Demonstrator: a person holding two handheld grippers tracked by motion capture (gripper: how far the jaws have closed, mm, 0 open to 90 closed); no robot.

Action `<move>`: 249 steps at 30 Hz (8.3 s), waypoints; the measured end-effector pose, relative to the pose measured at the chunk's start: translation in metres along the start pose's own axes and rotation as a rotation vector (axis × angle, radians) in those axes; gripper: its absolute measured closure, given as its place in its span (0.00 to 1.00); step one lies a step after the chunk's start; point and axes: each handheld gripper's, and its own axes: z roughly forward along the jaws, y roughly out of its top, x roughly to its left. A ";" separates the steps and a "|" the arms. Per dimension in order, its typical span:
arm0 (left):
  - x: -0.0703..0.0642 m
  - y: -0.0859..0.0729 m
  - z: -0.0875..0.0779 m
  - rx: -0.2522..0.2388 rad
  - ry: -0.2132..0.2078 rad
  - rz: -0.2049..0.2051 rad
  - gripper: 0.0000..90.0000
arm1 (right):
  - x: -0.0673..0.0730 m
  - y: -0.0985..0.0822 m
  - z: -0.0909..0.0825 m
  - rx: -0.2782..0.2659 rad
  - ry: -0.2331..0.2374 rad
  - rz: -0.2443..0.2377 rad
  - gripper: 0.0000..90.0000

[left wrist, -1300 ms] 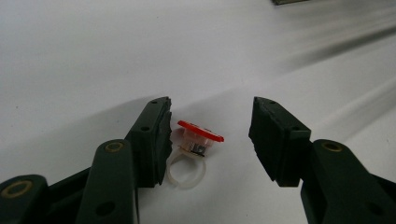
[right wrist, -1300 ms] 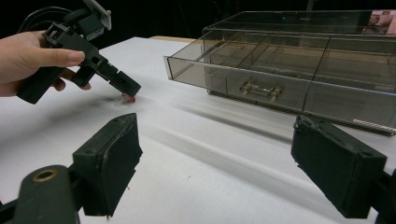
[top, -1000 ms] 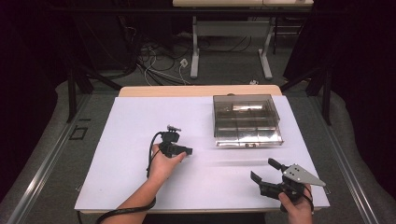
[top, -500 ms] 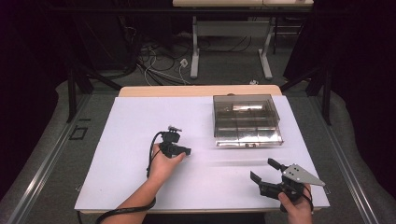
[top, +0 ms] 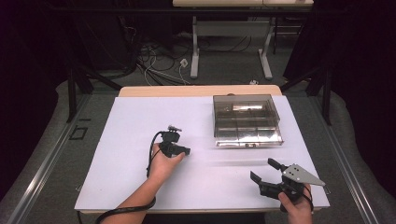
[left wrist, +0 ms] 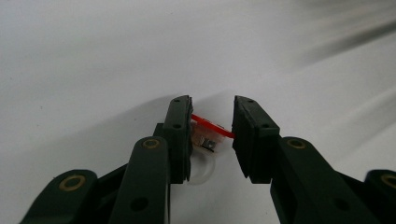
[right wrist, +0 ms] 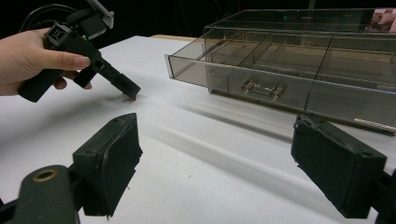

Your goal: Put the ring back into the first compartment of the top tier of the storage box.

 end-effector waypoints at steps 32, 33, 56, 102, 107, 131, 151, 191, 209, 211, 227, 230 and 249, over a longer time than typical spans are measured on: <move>-0.001 0.004 -0.001 0.014 -0.004 0.007 0.76 | 0.000 0.000 0.000 -0.001 0.002 -0.001 0.17; -0.001 0.005 -0.002 0.015 -0.003 0.009 0.76 | 0.000 0.000 0.000 -0.001 0.002 0.000 0.17; -0.006 0.017 -0.019 -0.032 0.000 0.008 0.76 | -0.001 0.000 0.000 0.000 -0.001 -0.003 0.17; -0.032 0.045 -0.059 -0.133 -0.040 0.052 0.76 | -0.001 0.000 -0.001 0.005 0.003 -0.002 0.17; -0.038 0.046 -0.060 -0.163 -0.045 0.075 0.76 | -0.001 0.000 -0.001 0.004 0.003 -0.001 0.17; -0.061 0.049 -0.066 -0.317 -0.081 0.129 0.76 | -0.001 0.000 -0.001 -0.001 0.004 -0.003 0.17; -0.082 0.055 -0.060 -0.346 -0.107 0.165 0.76 | -0.001 0.000 -0.001 0.000 0.004 -0.002 0.17; -0.120 0.062 -0.032 -0.308 -0.156 0.207 0.76 | -0.002 0.000 -0.002 -0.003 0.010 -0.003 0.17; -0.131 0.059 -0.014 -0.290 -0.161 0.223 0.76 | -0.001 0.000 -0.002 -0.001 0.014 0.004 0.17; -0.131 0.058 -0.012 -0.293 -0.162 0.222 0.76 | -0.001 0.000 -0.002 -0.002 0.015 0.004 0.17; -0.129 0.056 -0.003 -0.297 -0.154 0.216 0.76 | -0.002 0.000 -0.001 -0.005 0.019 -0.006 0.17; -0.129 0.056 -0.003 -0.297 -0.154 0.216 0.76 | -0.002 0.000 -0.001 -0.005 0.019 -0.006 0.17; -0.126 0.056 0.004 -0.283 -0.143 0.186 0.72 | -0.002 0.001 -0.001 0.000 0.024 -0.003 0.17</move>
